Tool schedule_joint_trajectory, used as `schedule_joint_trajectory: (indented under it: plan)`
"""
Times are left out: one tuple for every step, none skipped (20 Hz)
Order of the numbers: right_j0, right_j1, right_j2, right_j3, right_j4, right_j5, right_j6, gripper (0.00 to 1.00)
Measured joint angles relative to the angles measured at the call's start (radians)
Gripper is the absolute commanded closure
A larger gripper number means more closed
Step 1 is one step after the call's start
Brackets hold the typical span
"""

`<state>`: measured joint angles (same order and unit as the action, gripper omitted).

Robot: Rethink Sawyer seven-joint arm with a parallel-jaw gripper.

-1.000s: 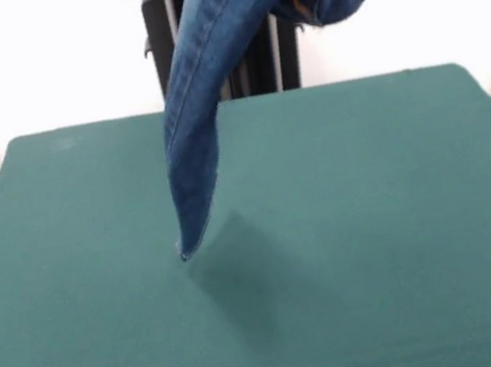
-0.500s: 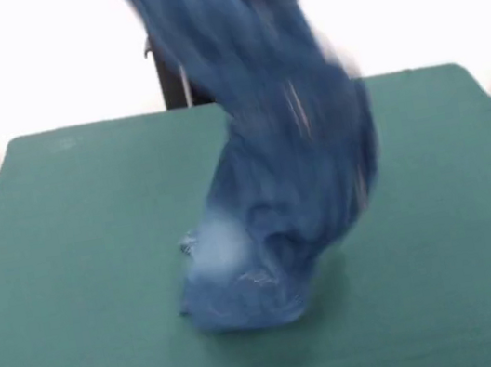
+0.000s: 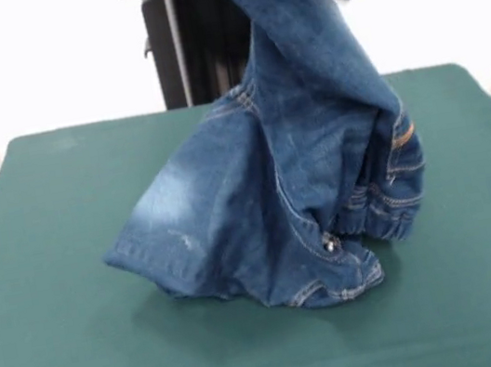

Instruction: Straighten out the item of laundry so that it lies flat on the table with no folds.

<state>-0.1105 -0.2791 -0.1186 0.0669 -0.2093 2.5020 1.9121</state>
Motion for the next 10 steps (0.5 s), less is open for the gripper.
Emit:
schedule_joint_trajectory:
  plan:
    - [0.0, 0.011, 0.0, -0.012, 0.003, 0.001, 0.0, 1.0]
    - [0.0, 0.015, 0.0, -0.016, 0.005, 0.001, 0.0, 1.0]
    - [0.0, 0.02, 0.0, -0.021, 0.01, 0.001, 0.0, 1.0]
    - [0.0, 0.022, 0.0, -0.023, 0.014, 0.001, 0.0, 1.0]
    - [0.0, 0.024, 0.0, -0.023, 0.019, 0.001, 0.0, 1.0]
    - [0.0, 0.025, 0.0, -0.023, 0.023, 0.001, 0.0, 1.0]
    - [0.0, 0.025, 0.0, -0.023, 0.03, 0.001, 0.0, 1.0]
    - [0.0, 0.025, 0.0, -0.023, 0.034, 0.001, 0.0, 1.0]
    - [0.001, 0.024, 0.0, -0.023, 0.039, 0.001, 0.0, 1.0]
    - [0.002, 0.02, 0.0, -0.023, 0.049, 0.001, 0.0, 0.0]
